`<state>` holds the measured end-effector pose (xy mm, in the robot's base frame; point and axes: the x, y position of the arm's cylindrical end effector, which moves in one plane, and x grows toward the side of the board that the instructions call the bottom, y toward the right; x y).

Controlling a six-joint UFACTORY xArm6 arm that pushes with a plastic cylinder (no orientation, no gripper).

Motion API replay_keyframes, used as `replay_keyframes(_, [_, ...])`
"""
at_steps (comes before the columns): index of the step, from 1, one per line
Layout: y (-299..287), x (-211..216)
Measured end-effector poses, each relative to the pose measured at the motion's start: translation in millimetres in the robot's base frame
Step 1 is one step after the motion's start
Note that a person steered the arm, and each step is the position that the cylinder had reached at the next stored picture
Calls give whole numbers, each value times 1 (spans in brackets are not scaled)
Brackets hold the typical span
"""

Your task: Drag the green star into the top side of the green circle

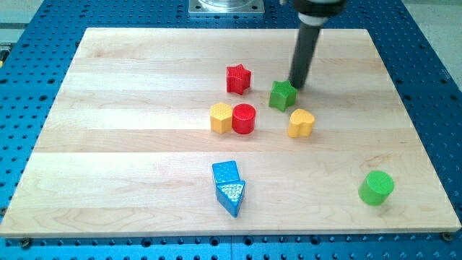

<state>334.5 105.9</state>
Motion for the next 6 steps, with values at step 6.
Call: replay_keyframes(6, [80, 129])
